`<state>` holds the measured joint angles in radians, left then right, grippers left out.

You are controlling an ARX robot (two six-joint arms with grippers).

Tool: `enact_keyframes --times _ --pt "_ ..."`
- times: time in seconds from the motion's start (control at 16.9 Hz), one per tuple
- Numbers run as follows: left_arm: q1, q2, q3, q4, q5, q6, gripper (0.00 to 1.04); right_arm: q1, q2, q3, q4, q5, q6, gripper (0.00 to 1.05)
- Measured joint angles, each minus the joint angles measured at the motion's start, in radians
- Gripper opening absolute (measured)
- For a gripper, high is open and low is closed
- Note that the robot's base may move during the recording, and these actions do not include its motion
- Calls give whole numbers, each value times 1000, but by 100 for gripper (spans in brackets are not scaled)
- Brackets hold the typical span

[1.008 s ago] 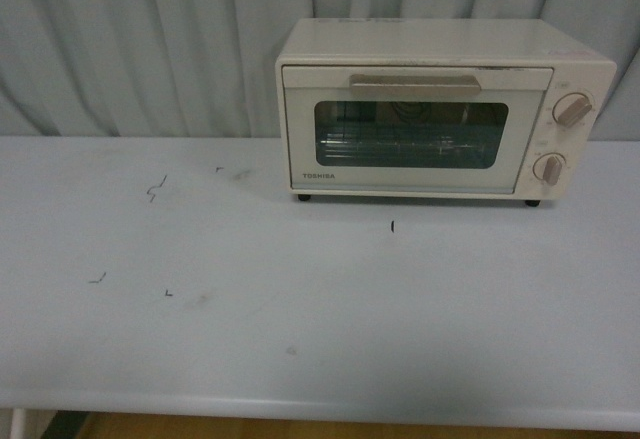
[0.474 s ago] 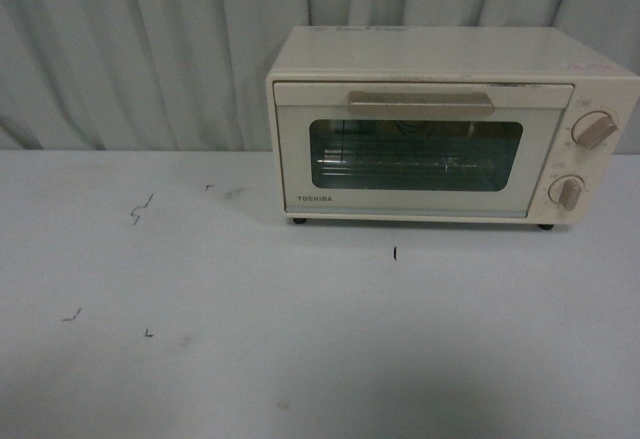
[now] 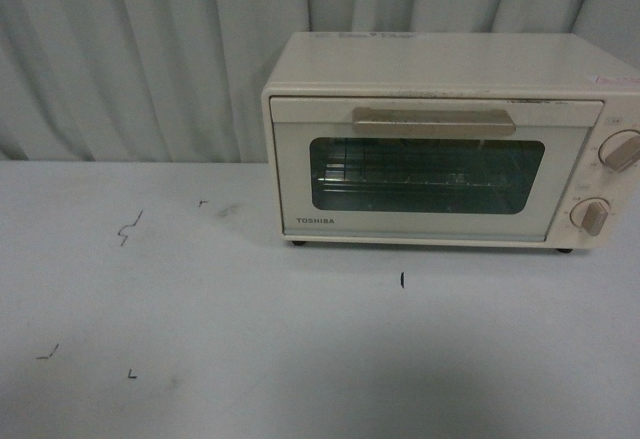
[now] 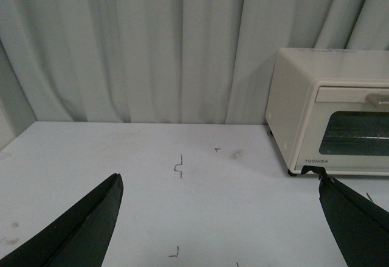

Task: Open oven

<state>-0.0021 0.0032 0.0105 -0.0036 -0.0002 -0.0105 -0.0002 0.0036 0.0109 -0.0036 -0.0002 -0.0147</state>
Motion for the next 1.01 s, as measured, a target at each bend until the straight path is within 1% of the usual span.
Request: enact_keyframes --times 0.3,0.36,0.42,0.47,0.53,0.71,0.77,0.89,1.01 --pt "0 3 2 -16 -3 0 98 0 0 0 0 0 0 98" --pt "-24 105 80 -214 -35 -20 98 0 0 0 0 1 0 98" --pt "-52 279 163 -286 -34 -56 98 0 0 0 0 0 0 98" --pt "-91 406 186 -193 -29 -101 98 0 0 0 0 0 0 98" --pt "-112 505 187 -85 -19 -142 98 0 0 0 0 0 0 98" --pt "-162 959 254 289 -14 -277 98 0 0 0 0 0 0 98" --pt "-170 1077 294 370 -2 -318 98 0 0 0 0 0 0 98" --pt "-195 1287 376 461 0 -397 98 0 0 0 0 0 0 98" --pt "-257 1455 447 508 -13 -466 98 0 0 0 0 0 0 98"
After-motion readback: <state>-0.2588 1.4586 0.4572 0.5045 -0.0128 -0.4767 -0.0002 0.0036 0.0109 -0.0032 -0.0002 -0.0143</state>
